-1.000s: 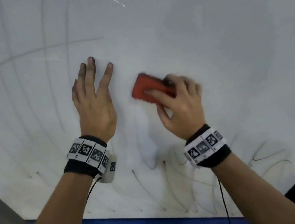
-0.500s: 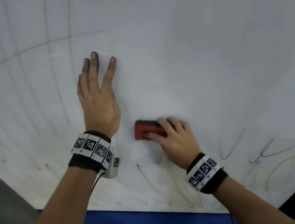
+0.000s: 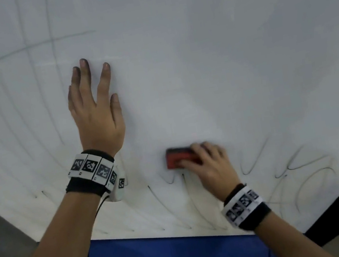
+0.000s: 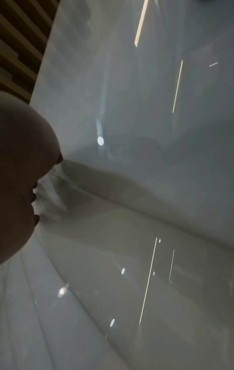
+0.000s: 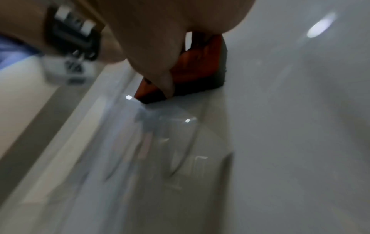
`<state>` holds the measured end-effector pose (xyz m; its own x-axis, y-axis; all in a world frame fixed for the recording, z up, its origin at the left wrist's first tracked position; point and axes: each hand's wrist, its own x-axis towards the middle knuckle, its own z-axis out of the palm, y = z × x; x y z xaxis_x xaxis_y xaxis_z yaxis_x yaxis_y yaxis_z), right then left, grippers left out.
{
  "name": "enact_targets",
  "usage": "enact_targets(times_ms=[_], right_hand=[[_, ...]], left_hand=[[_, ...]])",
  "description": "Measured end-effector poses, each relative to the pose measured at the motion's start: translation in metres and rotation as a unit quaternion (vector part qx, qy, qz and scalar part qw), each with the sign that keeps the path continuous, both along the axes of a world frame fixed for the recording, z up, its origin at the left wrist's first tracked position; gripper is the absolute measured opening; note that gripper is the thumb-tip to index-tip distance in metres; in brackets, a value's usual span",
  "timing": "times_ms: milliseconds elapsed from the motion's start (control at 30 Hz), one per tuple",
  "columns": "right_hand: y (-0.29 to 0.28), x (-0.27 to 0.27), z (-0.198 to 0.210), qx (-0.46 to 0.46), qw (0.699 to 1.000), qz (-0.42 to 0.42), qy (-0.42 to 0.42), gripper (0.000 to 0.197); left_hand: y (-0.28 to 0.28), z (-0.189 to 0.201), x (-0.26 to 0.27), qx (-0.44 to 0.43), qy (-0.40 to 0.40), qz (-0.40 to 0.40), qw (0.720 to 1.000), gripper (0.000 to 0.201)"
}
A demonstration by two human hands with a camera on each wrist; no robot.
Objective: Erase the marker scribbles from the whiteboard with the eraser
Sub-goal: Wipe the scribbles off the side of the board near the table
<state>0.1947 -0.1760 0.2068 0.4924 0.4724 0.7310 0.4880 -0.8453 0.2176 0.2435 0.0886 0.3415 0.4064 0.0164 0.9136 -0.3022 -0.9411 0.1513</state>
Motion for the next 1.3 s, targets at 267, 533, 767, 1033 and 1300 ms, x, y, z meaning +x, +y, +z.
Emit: enact_targets(times_ms=[267, 533, 767, 1033, 1300], right_hand=[[-0.047, 0.006, 0.049, 0.372, 0.91, -0.122, -0.132, 0.039], [-0.034, -0.001, -0.029, 0.031, 0.999, -0.001, 0.005, 0.05], [-0.101, 0.003, 0.072, 0.488, 0.852, -0.113, -0.152, 0.042], [-0.085, -0.007, -0.006, 0.079, 0.997, -0.013, -0.017, 0.057], [-0.19, -0.005, 0.077, 0.543, 0.811, -0.143, -0.164, 0.052]], left_hand=[[-0.033, 0.003, -0.009, -0.082, 0.039, -0.01, 0.996, 0.084], [-0.043, 0.004, -0.02, -0.088, 0.072, 0.008, 0.993, 0.083], [-0.103, -0.013, -0.039, 0.035, 0.064, -0.076, 0.994, 0.064], [-0.106, -0.029, -0.025, 0.059, 0.062, -0.057, 0.995, 0.057], [-0.123, -0.035, -0.031, 0.013, 0.081, -0.047, 0.996, 0.06]])
